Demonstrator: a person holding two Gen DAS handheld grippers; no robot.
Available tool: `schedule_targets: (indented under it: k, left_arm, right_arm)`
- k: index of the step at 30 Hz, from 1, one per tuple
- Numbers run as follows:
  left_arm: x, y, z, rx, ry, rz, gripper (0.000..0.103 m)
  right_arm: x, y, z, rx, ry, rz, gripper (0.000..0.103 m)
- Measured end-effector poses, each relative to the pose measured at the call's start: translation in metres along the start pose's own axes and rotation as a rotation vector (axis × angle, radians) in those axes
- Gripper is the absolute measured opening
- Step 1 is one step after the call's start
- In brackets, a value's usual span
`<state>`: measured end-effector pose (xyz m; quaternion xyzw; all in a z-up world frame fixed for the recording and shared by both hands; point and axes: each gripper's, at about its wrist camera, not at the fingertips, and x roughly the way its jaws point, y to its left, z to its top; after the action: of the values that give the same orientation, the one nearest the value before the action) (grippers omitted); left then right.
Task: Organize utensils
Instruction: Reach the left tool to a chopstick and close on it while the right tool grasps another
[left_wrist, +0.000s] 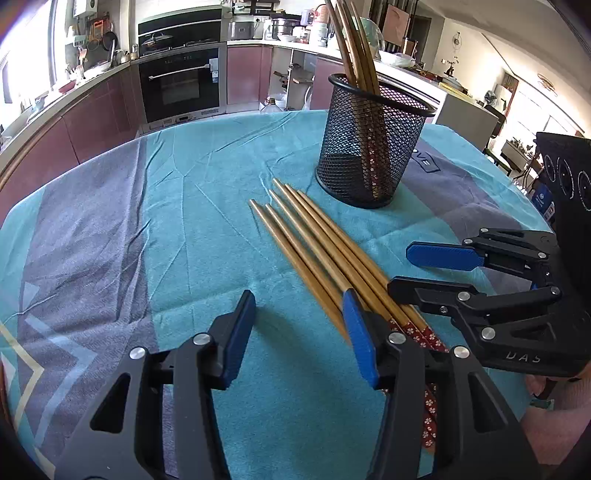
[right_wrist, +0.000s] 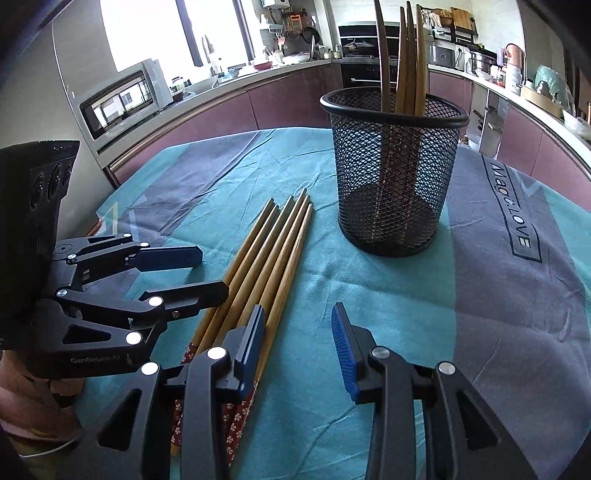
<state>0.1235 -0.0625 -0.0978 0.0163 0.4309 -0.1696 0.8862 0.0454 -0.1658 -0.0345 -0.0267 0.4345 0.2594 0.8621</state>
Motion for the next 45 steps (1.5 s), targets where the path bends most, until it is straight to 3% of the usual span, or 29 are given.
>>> schedule_targets:
  k: [10, 18, 27, 35, 45]
  left_arm:
    - [0.001, 0.001, 0.000, 0.007, 0.004, 0.006, 0.046]
    - [0.008, 0.001, 0.008, 0.021, 0.009, 0.056, 0.032]
    - [0.016, 0.006, 0.022, 0.006, 0.013, 0.069, 0.028]
    - [0.024, 0.005, 0.030, -0.012, 0.009, 0.086, 0.022]
    - [0.022, 0.009, 0.027, -0.071, -0.008, 0.092, 0.012]
  right_arm:
    - [0.003, 0.006, 0.000, -0.022, 0.007, -0.038, 0.035]
    - [0.009, 0.009, 0.006, -0.036, 0.008, -0.062, 0.033]
    - [0.024, 0.011, 0.022, -0.050, 0.011, -0.074, 0.027]
    - [0.030, 0.009, 0.030, -0.042, 0.012, -0.066, 0.009]
    - [0.024, 0.000, 0.028, 0.001, 0.004, -0.035, 0.005]
